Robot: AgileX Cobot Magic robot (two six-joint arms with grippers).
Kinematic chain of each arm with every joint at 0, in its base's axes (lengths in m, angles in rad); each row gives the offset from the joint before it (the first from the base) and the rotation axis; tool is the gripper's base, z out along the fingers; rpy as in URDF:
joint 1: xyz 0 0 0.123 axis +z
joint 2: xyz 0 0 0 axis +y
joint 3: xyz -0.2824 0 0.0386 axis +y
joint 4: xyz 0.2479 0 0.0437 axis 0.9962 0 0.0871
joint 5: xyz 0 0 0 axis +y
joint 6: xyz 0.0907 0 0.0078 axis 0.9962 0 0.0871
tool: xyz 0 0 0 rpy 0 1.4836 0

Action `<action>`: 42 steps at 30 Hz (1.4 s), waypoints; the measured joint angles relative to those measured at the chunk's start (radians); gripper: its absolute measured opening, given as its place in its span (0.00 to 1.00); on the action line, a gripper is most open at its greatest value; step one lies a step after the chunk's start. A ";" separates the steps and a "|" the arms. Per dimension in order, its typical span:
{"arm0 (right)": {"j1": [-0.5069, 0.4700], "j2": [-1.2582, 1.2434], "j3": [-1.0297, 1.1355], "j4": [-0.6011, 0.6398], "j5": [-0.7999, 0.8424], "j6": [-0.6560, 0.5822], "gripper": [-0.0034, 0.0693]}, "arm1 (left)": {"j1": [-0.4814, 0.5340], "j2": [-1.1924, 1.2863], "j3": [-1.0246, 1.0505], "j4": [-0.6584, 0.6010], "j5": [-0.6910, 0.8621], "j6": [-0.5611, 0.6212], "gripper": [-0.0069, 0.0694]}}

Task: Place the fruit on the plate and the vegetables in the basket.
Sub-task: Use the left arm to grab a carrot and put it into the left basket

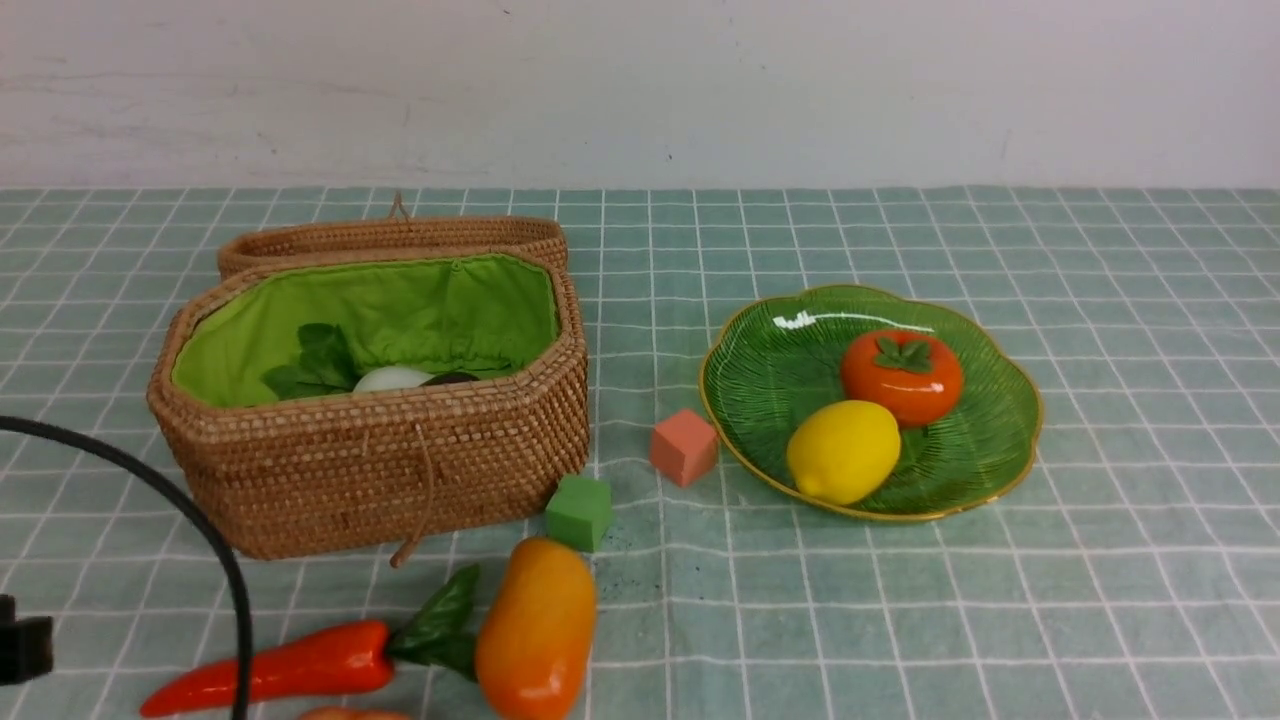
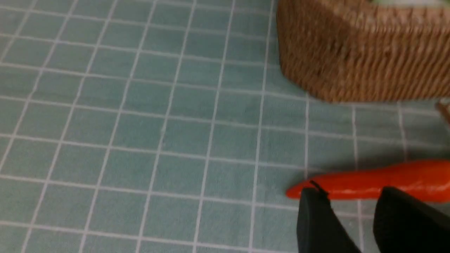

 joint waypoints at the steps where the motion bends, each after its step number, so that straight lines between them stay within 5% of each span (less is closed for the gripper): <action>1: 0.000 0.000 0.000 0.000 0.000 0.000 0.27 | 0.000 0.032 -0.001 -0.032 0.000 0.068 0.41; 8: 0.000 0.000 0.000 0.000 0.000 0.000 0.29 | 0.000 0.189 -0.008 -0.262 0.001 0.430 0.56; 18: 0.000 0.000 0.000 0.000 0.000 0.000 0.30 | 0.000 0.360 -0.092 -0.310 0.042 0.605 0.84; 33: 0.000 0.000 0.000 0.000 0.000 0.000 0.33 | -0.058 0.651 -0.311 -0.363 0.205 0.994 0.85; 42: 0.000 0.000 0.000 0.000 -0.001 0.000 0.35 | -0.218 0.770 -0.314 -0.128 0.064 0.922 0.85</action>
